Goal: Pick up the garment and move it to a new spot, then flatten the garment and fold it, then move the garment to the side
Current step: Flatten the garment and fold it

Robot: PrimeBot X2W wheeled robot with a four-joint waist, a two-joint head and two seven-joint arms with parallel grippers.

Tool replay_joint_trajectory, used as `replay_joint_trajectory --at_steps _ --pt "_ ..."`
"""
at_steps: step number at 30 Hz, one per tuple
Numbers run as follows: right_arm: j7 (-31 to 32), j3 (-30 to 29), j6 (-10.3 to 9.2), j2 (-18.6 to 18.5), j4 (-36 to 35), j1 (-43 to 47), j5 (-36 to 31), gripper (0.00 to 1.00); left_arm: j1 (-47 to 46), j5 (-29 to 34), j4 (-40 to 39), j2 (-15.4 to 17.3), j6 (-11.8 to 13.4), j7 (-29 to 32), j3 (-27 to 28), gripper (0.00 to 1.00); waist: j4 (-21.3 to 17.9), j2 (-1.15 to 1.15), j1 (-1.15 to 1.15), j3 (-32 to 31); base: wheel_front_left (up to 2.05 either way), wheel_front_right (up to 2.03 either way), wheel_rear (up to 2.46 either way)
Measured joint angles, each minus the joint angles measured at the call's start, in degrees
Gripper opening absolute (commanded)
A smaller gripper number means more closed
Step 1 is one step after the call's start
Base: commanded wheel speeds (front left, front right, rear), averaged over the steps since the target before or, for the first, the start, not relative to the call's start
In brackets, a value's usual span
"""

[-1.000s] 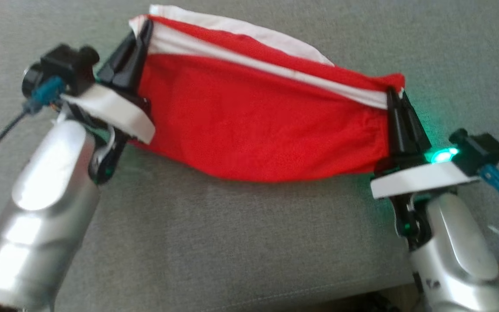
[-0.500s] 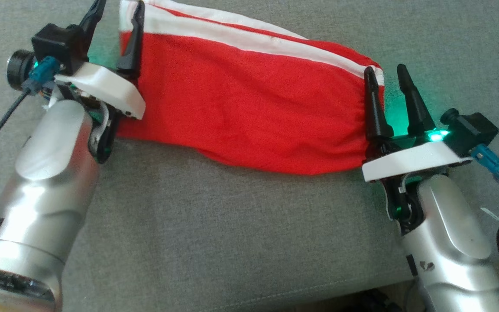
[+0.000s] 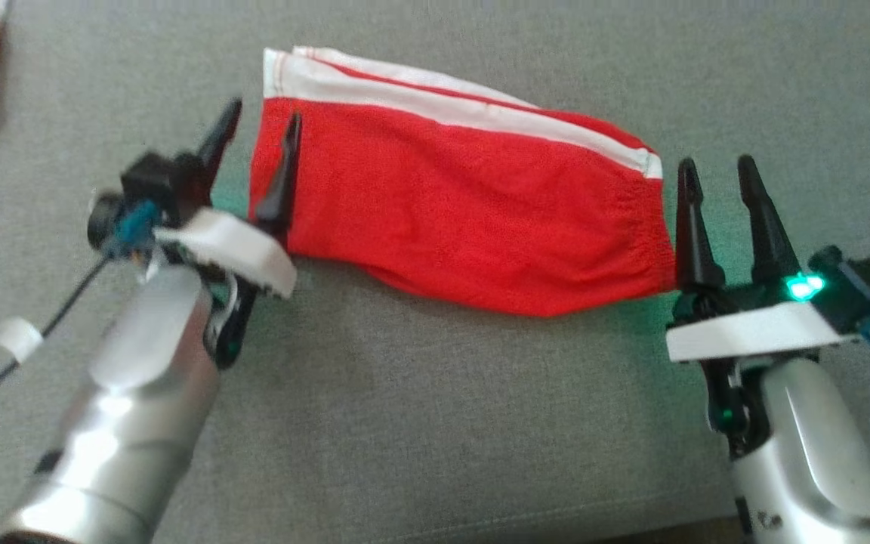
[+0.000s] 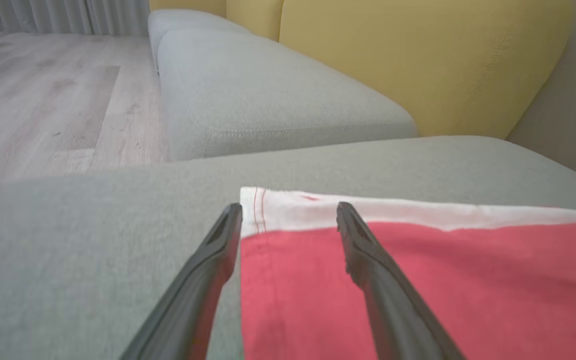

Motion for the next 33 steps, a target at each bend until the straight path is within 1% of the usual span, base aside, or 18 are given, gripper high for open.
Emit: replay_joint_trajectory --at_steps 4,9,14,20,24,27,29,33 --pt "0.0 -1.7 0.0 0.0 -1.3 3.0 -1.1 1.0 3.4 -1.5 0.9 0.2 0.1 2.7 0.0 1.0 0.4 0.0 0.0 -2.7 0.0 0.0 0.0" --pt "0.0 -3.5 0.0 0.0 -2.8 5.7 -1.7 1.0 4.9 -3.9 1.7 0.6 0.6 7.9 0.1 1.0 0.1 0.0 -0.01 -5.0 0.0 0.0 0.0" --pt "0.3 -4.5 0.0 0.0 -4.2 6.8 -2.0 1.0 6.5 -6.5 2.1 0.7 0.7 12.8 0.3 1.0 -1.0 0.0 0.0 -5.5 0.0 0.0 0.0" --pt "0.4 -4.4 0.0 0.1 -5.5 6.8 -2.1 1.0 6.7 -7.3 2.4 1.9 2.5 15.8 1.0 1.0 -2.2 0.0 0.01 -4.7 0.0 0.0 0.0" --pt "0.4 -4.3 0.0 0.1 -5.6 6.8 -2.1 1.0 6.6 -8.3 1.9 2.2 2.5 17.1 1.6 1.0 -2.7 0.0 0.01 -4.3 0.0 0.0 0.0" --pt "0.4 -4.3 0.0 0.1 -5.6 6.8 -2.0 1.0 6.5 -9.4 0.8 2.2 1.9 18.3 1.6 1.0 -3.1 0.0 0.01 -4.1 0.0 0.0 0.0" --pt "0.4 -4.4 0.0 0.1 -5.6 6.8 -2.0 1.0 6.6 -10.2 -0.1 2.0 1.1 19.4 1.5 1.0 -3.3 0.0 0.01 -4.0 0.0 0.0 0.0" --pt "0.4 -4.3 0.0 0.1 -5.6 6.8 -2.0 1.0 6.5 -10.9 -1.6 1.7 0.7 21.3 0.5 1.0 -3.6 0.0 0.01 -3.7 0.0 0.0 0.0"
